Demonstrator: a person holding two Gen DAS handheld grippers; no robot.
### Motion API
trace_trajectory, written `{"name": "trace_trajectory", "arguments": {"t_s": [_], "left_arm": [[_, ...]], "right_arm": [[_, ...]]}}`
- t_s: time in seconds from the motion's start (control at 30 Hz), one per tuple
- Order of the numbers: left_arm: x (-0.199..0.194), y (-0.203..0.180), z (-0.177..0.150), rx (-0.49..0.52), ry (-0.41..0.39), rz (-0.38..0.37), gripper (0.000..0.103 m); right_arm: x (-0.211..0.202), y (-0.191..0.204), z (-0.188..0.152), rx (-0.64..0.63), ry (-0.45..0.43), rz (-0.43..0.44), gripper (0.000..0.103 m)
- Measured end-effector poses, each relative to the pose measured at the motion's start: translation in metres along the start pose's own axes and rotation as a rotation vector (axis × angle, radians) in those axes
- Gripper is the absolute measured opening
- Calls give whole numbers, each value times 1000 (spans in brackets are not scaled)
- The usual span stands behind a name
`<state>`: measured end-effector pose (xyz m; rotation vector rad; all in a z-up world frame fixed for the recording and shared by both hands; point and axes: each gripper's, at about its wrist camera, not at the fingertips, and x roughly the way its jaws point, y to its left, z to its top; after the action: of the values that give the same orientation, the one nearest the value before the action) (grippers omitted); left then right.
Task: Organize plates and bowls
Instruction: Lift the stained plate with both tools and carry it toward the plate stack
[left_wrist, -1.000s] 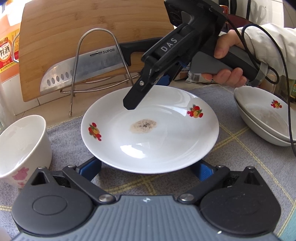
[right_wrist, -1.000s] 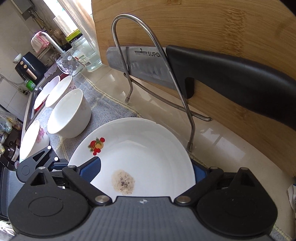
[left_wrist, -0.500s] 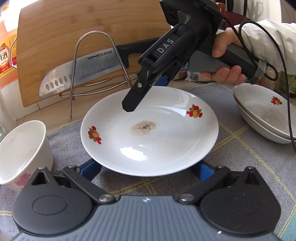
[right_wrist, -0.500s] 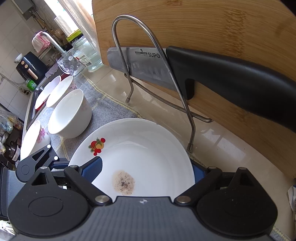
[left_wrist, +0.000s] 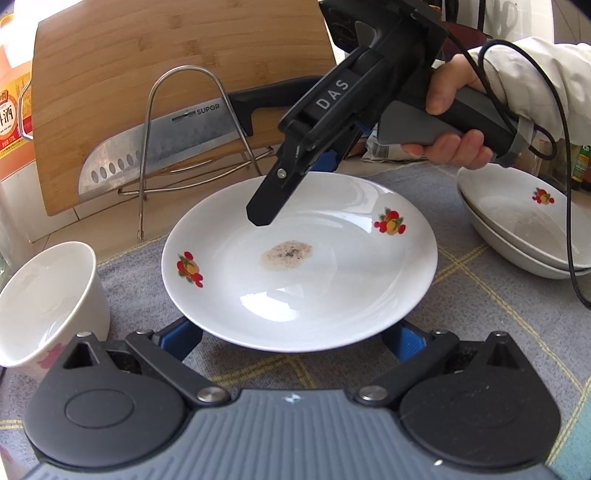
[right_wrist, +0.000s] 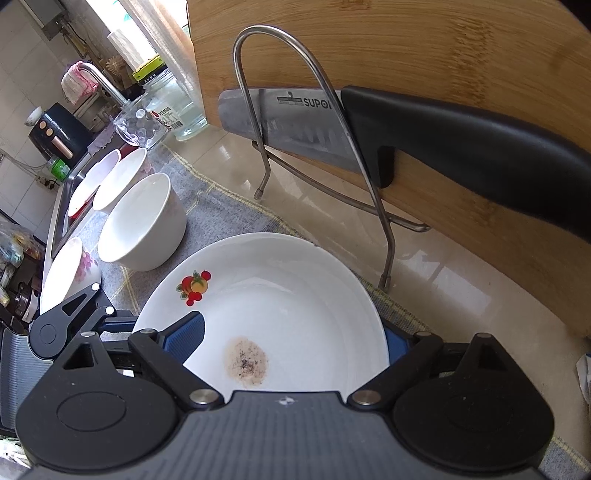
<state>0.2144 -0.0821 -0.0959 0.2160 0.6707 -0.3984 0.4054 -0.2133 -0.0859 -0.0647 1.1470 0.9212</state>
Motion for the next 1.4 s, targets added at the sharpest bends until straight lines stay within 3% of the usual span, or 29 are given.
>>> {"name": "trace_trajectory", "arguments": {"t_s": [1.4], "left_arm": [[-105,-37,-26,138,46,-113,102]], "right_arm": [[-64,96,-94,115,-42,-25,98]]}}
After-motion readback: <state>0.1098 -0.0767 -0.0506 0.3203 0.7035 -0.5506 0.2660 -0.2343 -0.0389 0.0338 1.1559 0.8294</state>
